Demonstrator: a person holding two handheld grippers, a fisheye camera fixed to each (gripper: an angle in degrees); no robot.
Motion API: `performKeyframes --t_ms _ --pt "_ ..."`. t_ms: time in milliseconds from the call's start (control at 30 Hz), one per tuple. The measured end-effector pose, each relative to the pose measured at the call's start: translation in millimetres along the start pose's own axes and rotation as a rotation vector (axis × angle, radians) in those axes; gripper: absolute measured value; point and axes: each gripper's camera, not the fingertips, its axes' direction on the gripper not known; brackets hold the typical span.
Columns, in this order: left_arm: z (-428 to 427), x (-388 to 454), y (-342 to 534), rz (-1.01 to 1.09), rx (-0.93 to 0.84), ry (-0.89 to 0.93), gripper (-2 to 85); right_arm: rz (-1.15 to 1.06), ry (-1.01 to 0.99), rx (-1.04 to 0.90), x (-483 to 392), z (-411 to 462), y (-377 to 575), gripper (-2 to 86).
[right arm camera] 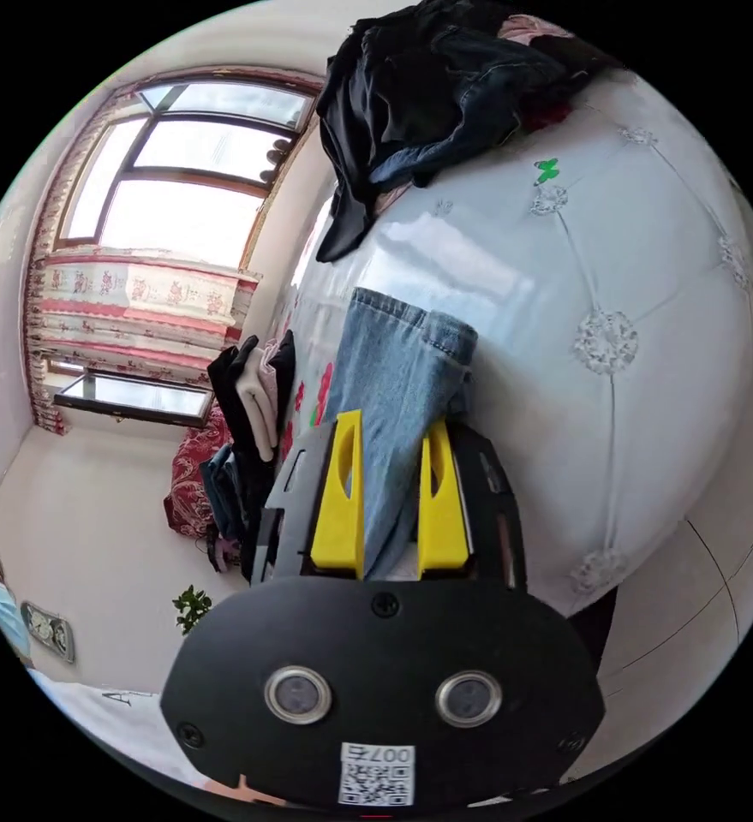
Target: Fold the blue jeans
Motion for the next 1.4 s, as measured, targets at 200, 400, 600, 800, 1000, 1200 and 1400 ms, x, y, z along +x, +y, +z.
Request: performKeyframes --t_ms 200,400,600,800,1000,1200,1400 --pt "2 -5 -11 0.008 0.014 -0.007 11.8 -0.313 -0.079 -0.076 -124 25 3 1.2" --pt "5 -12 -23 0.013 0.021 0.019 13.0 -1.096 -0.162 -0.408 -298 87 147 1.9" --pt "1 -23 -18 0.012 0.033 0.07 13.2 -1.329 -0.037 -1.093 -277 225 331 3.7" --pt "-20 -29 -16 0.031 0.097 0.033 13.6 -1.439 -0.007 -1.077 -263 218 359 4.5" --pt "-2 -41 -39 -0.042 0.141 0.087 13.3 -1.624 0.358 -1.053 -240 243 368 3.7" --pt "18 -40 -49 -0.033 0.128 0.074 5.5 -1.579 0.436 -0.987 -214 263 382 2.5" --pt "20 23 -33 0.187 0.19 0.205 3.7 -1.358 0.33 -0.926 -217 247 334 3.5"
